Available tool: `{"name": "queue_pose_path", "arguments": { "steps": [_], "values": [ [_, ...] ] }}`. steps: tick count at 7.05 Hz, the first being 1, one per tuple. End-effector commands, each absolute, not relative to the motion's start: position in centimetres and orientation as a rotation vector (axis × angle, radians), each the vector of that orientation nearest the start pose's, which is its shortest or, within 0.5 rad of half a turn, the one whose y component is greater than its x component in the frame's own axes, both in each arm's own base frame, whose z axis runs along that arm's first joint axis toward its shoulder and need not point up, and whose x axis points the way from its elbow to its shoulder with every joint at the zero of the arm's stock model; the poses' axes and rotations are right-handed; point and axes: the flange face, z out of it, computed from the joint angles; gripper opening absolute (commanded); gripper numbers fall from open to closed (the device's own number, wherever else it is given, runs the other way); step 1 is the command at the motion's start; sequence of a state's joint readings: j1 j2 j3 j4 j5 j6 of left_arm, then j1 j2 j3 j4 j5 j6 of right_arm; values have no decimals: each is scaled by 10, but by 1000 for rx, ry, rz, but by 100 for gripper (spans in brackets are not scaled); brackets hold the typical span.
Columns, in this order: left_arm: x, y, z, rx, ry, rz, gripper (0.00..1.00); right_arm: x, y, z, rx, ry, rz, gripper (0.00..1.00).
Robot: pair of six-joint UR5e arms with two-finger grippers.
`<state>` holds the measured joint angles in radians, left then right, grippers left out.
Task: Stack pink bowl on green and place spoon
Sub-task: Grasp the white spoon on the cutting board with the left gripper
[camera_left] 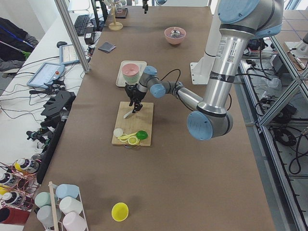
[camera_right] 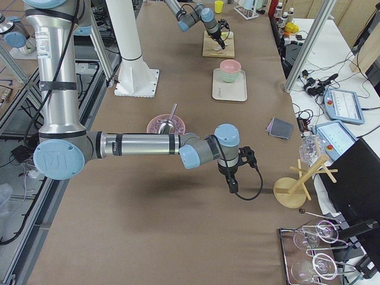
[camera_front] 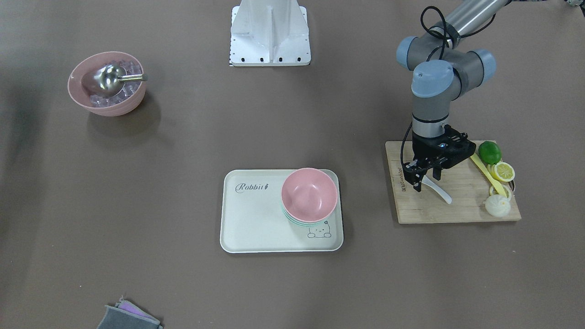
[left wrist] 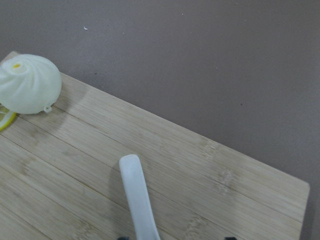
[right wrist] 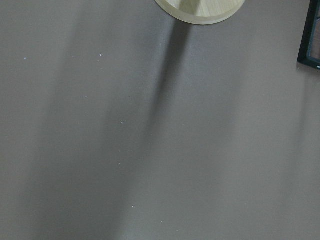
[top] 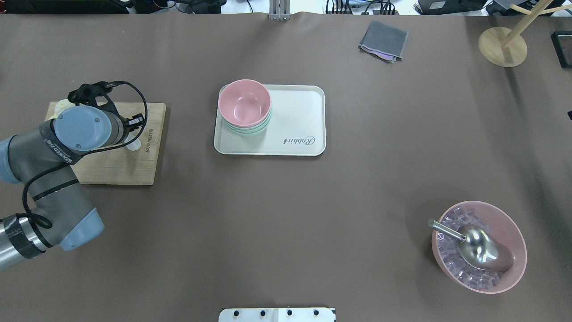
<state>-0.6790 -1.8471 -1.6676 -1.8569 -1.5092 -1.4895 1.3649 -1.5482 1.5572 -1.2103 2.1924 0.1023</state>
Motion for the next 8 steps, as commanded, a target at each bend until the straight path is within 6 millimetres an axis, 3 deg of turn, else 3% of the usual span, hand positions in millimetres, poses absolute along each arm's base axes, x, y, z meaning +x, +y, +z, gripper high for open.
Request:
{"name": "queue_pose_path", "arguments": {
  "steps": [1,4,5,6,8],
  "values": [
    [393,-496,458,306,580,-570,60,-33,-528,624,258,-663,-213,100],
    [396,-497,453,303,595,-589,9,-33,-528,624,258,-662,-213,100],
    [397,-497,451,300,602,-606,0,-33,-528,624,258,-662,-213,100],
    [397,-497,443,306,621,-602,0,-32,-528,625,257,-662,-211,100],
    [404,-508,379,342,722,-603,0,-32,-523,630,249,-666,-209,100]
  ]
}}
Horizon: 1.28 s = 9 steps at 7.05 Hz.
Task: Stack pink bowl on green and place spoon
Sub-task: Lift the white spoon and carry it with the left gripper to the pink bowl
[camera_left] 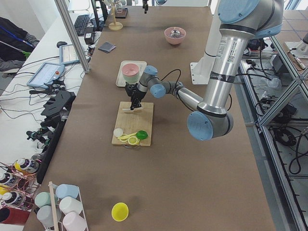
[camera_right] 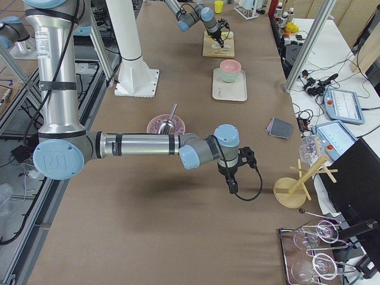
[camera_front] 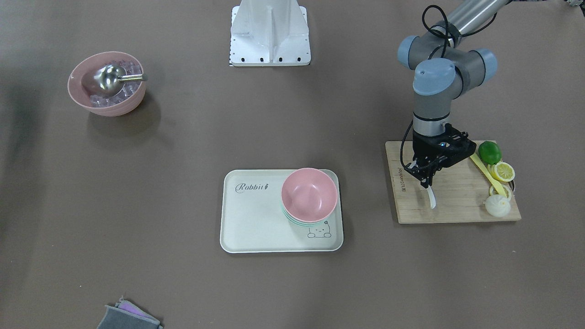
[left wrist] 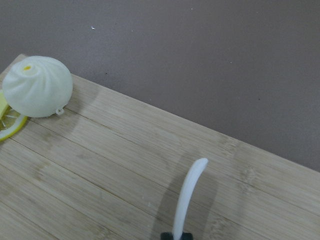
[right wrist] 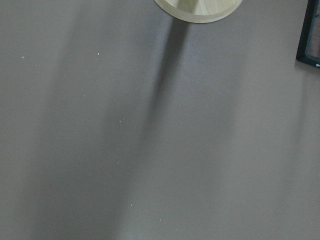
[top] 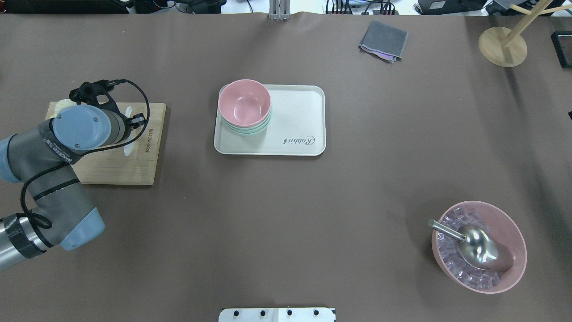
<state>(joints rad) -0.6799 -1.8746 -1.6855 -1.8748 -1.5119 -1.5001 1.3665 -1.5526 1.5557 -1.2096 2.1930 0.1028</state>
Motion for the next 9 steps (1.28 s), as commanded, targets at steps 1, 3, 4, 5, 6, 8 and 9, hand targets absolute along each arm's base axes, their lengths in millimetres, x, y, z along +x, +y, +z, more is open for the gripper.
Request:
{"name": "queue_pose_path", "arguments": {
  "steps": [1,3,4,5,6,8,9],
  "values": [
    [414,-515,337,360,784,-607,0,-31,-520,633,240,-670,-202,100],
    [425,-535,251,345,871,-719,0,-23,-502,654,207,-656,-188,100],
    [434,-543,205,318,854,-772,0,-15,-497,658,205,-655,-172,100],
    [451,-558,181,299,864,-823,0,-14,-496,660,200,-655,-170,100],
    [478,-582,159,290,855,-897,0,-12,-489,667,187,-653,-164,100],
    [509,-588,166,298,807,-906,0,-4,-471,681,158,-661,-141,100],
    [518,-579,172,295,799,-883,0,0,-468,684,154,-658,-133,100]
  ]
}}
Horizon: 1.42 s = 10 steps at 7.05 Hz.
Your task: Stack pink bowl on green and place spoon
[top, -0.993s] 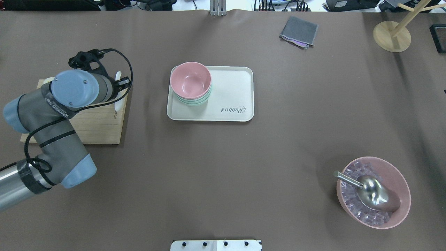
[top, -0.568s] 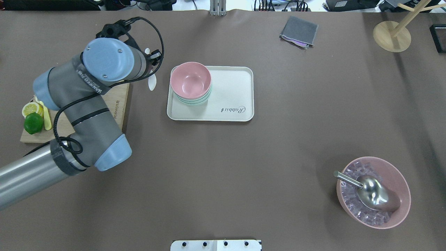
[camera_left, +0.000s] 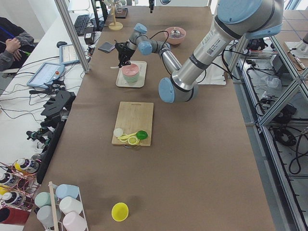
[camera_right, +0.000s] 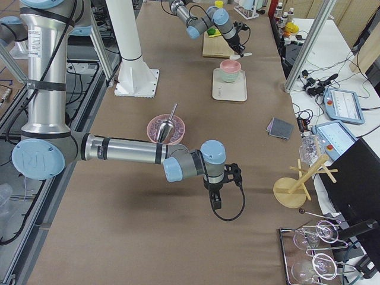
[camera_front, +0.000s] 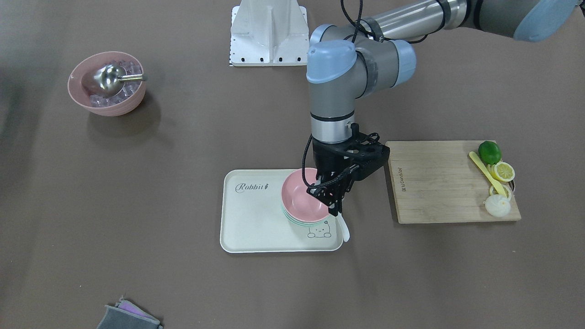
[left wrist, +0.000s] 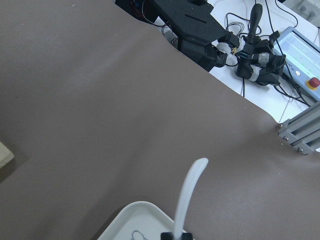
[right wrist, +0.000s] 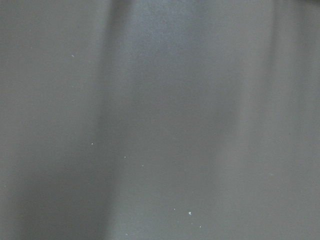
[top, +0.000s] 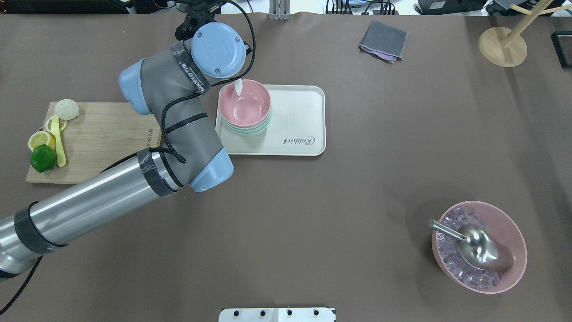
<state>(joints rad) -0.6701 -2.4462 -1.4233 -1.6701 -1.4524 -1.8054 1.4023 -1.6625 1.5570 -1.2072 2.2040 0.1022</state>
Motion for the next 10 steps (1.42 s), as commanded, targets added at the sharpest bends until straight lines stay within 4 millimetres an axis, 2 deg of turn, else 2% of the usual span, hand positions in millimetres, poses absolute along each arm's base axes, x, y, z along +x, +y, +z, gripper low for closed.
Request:
{"name": "queue_pose_path", "arguments": {
  "steps": [1,2,3,4,5,6,7,8,10],
  "values": [
    [523,-572,170,290,804,-870,12,-1,-467,686,145,-665,-126,100],
    [524,-570,169,293,804,-862,75,0,-467,686,142,-667,-120,100],
    [518,-565,165,308,815,-821,98,3,-463,690,137,-665,-112,100],
    [504,-552,148,341,842,-716,98,4,-461,691,133,-665,-106,100],
    [484,-529,163,301,868,-580,98,6,-457,696,124,-663,-101,100],
    [449,-513,184,338,863,-420,98,9,-455,697,115,-662,-92,100],
    [408,-515,206,334,802,-286,98,15,-454,704,104,-660,-76,100],
    [362,-527,227,339,733,-135,98,20,-452,707,101,-664,-68,100],
    [246,-566,301,353,663,181,98,25,-457,701,66,-670,-46,100]
  ]
}}
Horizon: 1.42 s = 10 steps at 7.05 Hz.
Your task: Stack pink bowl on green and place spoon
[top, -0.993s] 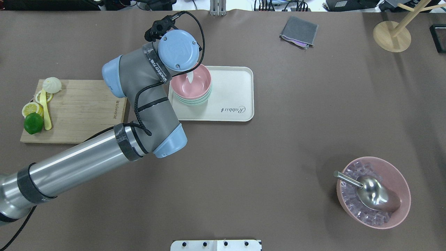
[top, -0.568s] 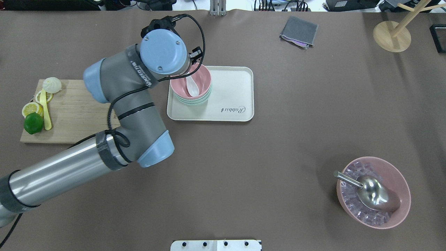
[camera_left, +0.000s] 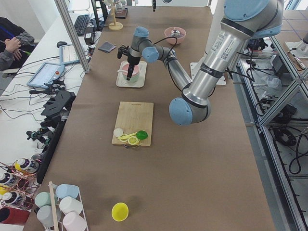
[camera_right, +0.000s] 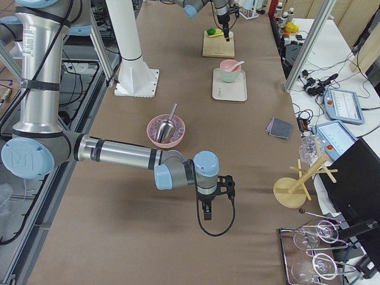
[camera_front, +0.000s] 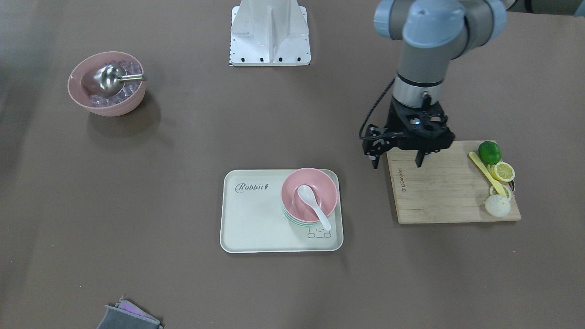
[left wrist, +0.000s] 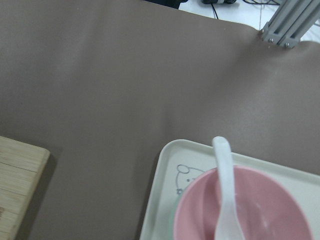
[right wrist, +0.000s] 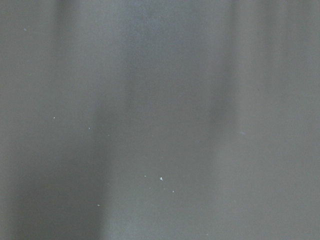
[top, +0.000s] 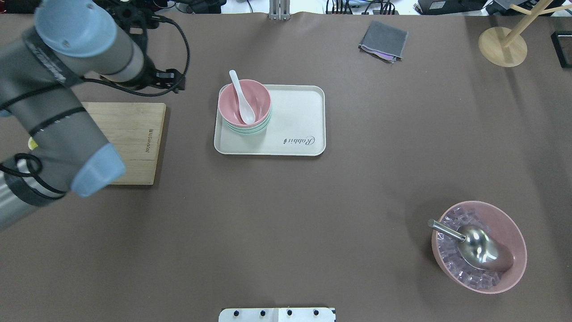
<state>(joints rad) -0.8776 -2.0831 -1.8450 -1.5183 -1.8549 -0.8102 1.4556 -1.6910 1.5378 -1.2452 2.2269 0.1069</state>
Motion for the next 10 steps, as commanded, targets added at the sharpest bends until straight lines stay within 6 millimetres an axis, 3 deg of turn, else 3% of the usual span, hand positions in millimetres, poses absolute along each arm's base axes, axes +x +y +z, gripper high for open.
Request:
{"name": "queue_pose_path", "arguments": {
  "steps": [1,2,4,5,6,7,9,10],
  "values": [
    [180,-581,346,354,630,290,98,31,-459,699,63,-669,-33,100],
    [113,-592,397,337,632,379,98,41,-458,699,66,-677,-11,100],
    [-7,-590,491,309,688,434,98,56,-459,693,35,-700,-40,100],
    [-33,-562,550,239,777,366,98,56,-464,674,-8,-690,-46,100],
    [-34,-526,598,153,794,322,98,64,-470,651,-13,-683,-67,100],
    [-43,-518,620,142,782,301,98,68,-469,651,-2,-681,-115,100],
    [-63,-477,658,83,786,228,98,69,-462,657,-15,-679,-112,100],
    [-64,-470,658,83,786,224,98,71,-458,662,-24,-655,-111,100]
  ]
}}
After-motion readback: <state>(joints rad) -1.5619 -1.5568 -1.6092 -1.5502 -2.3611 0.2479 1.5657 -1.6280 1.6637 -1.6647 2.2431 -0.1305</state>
